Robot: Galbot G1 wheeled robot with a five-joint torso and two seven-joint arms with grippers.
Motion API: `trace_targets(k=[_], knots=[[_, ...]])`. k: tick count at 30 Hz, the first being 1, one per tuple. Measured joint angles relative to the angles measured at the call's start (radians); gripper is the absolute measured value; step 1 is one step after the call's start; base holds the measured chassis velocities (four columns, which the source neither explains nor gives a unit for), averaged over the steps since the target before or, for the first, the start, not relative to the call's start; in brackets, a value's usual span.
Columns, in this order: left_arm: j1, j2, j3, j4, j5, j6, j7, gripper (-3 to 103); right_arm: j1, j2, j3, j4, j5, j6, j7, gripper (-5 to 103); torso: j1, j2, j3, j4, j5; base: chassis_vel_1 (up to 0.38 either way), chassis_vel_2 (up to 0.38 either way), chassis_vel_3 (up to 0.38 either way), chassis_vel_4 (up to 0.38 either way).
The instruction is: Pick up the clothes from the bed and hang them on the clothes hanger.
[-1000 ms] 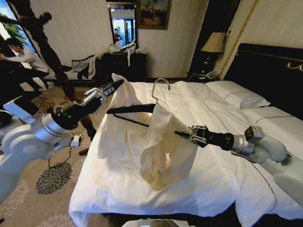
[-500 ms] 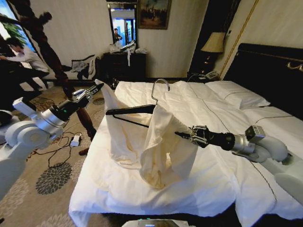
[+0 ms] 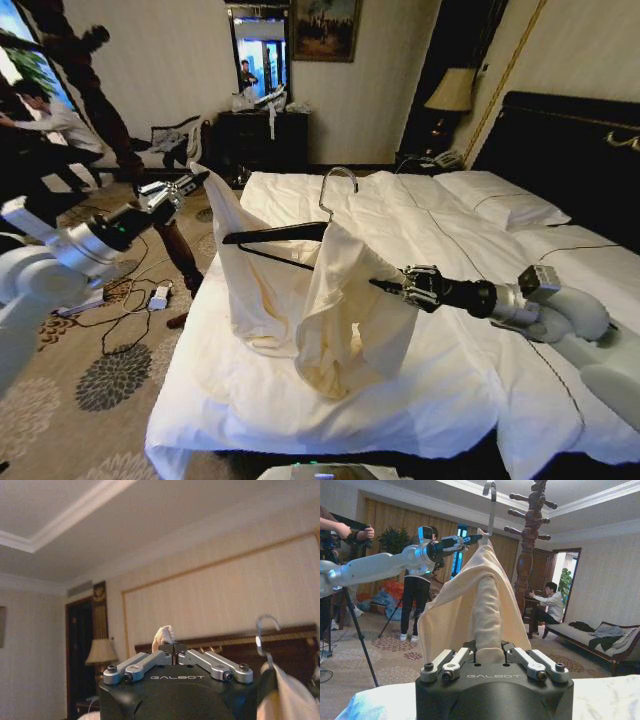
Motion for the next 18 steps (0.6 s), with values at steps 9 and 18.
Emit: trace_targets(k=[9, 18], knots=[[-0.009, 0.042, 0.039, 0.043, 0.136, -0.002, 0.091, 0, 0.011, -0.025, 0.003, -0.002, 0.020, 0.001, 0.000, 21, 0.000, 0.000, 0.000, -0.0002, -0.0001, 0.000, 0.000, 0.000, 0.000], [-0.046, 0.045, 0.064, 0.090, 0.151, -0.012, 0.137, 0, 0.016, -0.045, 0.012, -0.024, 0.017, 0.008, -0.005, 21, 0.000, 0.000, 0.000, -0.0001, -0.0002, 0.000, 0.000, 0.000, 0.000]])
